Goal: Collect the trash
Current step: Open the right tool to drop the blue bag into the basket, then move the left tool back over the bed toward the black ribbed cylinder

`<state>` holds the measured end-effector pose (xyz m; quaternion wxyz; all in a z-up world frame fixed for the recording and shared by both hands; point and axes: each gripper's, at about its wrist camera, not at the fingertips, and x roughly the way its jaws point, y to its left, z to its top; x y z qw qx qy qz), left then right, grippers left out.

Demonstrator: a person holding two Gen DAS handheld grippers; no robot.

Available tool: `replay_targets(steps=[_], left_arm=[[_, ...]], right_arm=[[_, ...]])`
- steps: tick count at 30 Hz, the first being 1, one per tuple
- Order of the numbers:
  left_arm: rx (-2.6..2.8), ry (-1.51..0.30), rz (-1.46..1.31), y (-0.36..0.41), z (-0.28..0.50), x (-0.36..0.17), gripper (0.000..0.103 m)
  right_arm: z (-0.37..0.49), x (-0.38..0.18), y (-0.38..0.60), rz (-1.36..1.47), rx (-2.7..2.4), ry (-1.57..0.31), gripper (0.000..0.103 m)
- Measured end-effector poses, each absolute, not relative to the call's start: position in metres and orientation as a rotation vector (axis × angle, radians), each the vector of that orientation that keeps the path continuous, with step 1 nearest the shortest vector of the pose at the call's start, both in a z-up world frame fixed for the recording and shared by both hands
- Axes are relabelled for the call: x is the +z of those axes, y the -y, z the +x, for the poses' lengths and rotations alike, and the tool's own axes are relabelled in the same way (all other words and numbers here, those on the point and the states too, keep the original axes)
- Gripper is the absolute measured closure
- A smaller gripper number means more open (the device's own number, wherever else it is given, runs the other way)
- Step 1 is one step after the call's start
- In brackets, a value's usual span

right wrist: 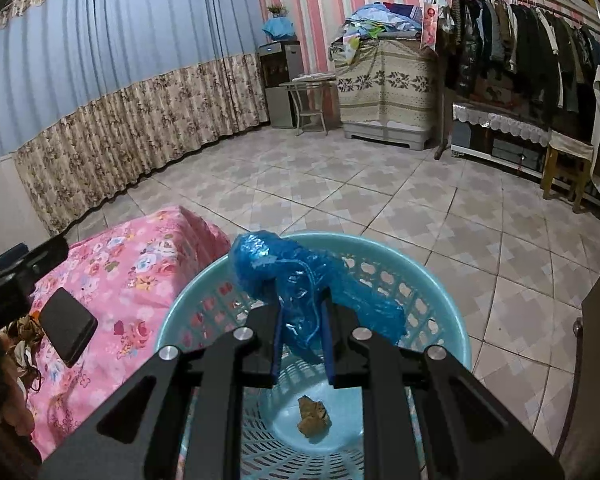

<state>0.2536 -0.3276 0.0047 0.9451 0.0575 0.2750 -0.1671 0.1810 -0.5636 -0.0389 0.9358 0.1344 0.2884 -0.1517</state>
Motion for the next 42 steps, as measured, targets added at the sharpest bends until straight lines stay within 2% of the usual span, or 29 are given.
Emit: replay_targets(steps=[2, 3, 4, 8, 10, 14, 20, 23, 33, 42], left_arm=[[-0.332, -0.559, 0.114, 0.321, 0.253, 0.006, 0.005], [-0.325, -0.557, 0.113, 0.318, 0.253, 0.007, 0.005], [-0.32, -0.555, 0.112, 0.314, 0.252, 0.008, 0.005], [-0.304, -0.547, 0.101, 0.299, 0.247, 0.012, 0.005], [-0.298, -0.546, 0.094, 0.29, 0.245, 0.015, 0.005], [-0.277, -0.542, 0.085, 0.27, 0.238, 0.02, 0.005], [-0.234, -0.529, 0.064, 0.221, 0.222, 0.025, 0.005], [-0.196, -0.528, 0.045, 0.184, 0.213, 0.027, 0.005], [-0.039, -0.557, 0.039, 0.056, 0.203, 0.016, 0.005], [0.049, -0.569, 0.047, -0.013, 0.221, -0.004, 0.005]], right_arm=[[0.184, -0.041, 0.559, 0.262, -0.329, -0.601, 0.066], [0.185, -0.042, 0.557, 0.254, -0.339, -0.602, 0.04], [0.186, -0.043, 0.554, 0.242, -0.353, -0.598, 0.033], [0.187, -0.039, 0.552, 0.255, -0.356, -0.598, 0.033], [0.187, -0.036, 0.552, 0.259, -0.355, -0.593, 0.022], [0.186, -0.03, 0.544, 0.236, -0.385, -0.581, 0.017], [0.177, -0.006, 0.51, 0.216, -0.365, -0.521, 0.017], [0.174, 0.003, 0.482, 0.22, -0.31, -0.473, 0.01], [0.197, -0.01, 0.377, 0.208, -0.107, -0.502, 0.01], [0.22, -0.025, 0.326, 0.178, -0.055, -0.557, 0.01]])
